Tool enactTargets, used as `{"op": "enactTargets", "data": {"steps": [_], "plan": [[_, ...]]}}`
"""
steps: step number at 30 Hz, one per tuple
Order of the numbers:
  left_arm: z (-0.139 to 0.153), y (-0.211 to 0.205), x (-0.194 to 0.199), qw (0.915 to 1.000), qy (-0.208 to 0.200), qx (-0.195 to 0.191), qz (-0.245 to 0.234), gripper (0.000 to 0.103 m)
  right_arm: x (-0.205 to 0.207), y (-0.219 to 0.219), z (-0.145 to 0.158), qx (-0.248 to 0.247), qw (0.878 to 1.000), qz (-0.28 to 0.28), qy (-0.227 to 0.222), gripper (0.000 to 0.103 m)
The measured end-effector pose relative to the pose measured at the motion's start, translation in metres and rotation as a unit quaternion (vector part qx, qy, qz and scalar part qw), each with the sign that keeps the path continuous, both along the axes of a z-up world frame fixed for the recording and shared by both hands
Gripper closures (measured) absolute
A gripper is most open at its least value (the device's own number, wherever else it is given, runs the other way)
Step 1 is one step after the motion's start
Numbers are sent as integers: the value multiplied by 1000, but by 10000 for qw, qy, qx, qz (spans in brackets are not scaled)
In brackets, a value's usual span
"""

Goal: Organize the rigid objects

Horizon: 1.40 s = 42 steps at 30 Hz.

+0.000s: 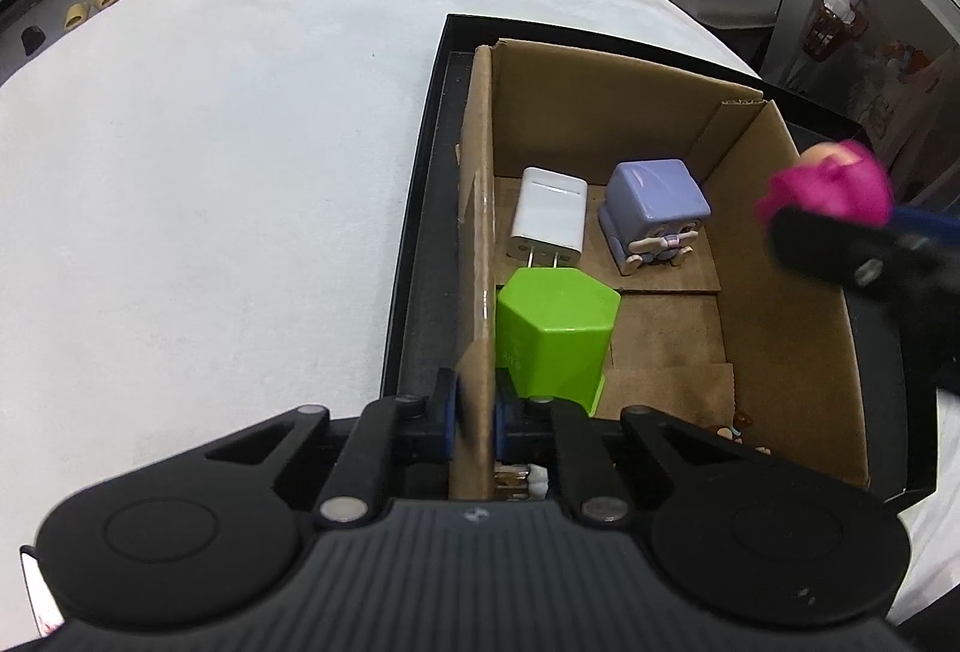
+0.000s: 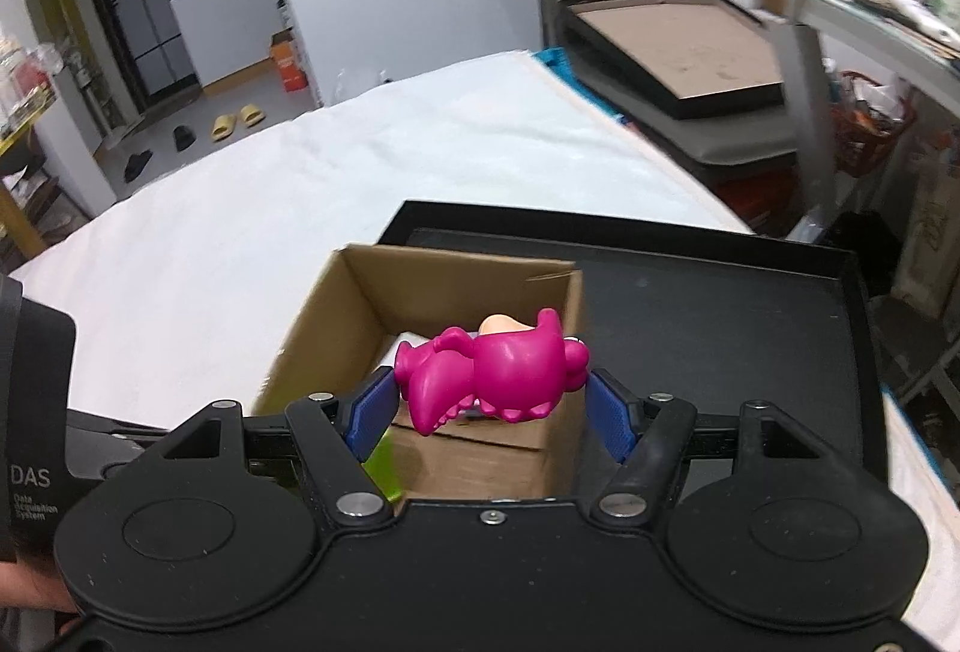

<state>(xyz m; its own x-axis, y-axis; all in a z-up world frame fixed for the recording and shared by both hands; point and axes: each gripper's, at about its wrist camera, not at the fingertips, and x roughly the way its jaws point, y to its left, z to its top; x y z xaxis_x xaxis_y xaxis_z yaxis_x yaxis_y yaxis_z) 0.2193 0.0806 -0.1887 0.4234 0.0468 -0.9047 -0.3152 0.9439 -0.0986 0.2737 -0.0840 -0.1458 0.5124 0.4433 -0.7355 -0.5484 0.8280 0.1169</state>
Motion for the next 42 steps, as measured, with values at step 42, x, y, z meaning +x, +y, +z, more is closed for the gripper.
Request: {"op": "enactTargets", "data": {"steps": [42], "plan": [[80,-31,-19,9993,-241,277,-112,81,-22,-49,30,387,9970,-611,-274,22]]}}
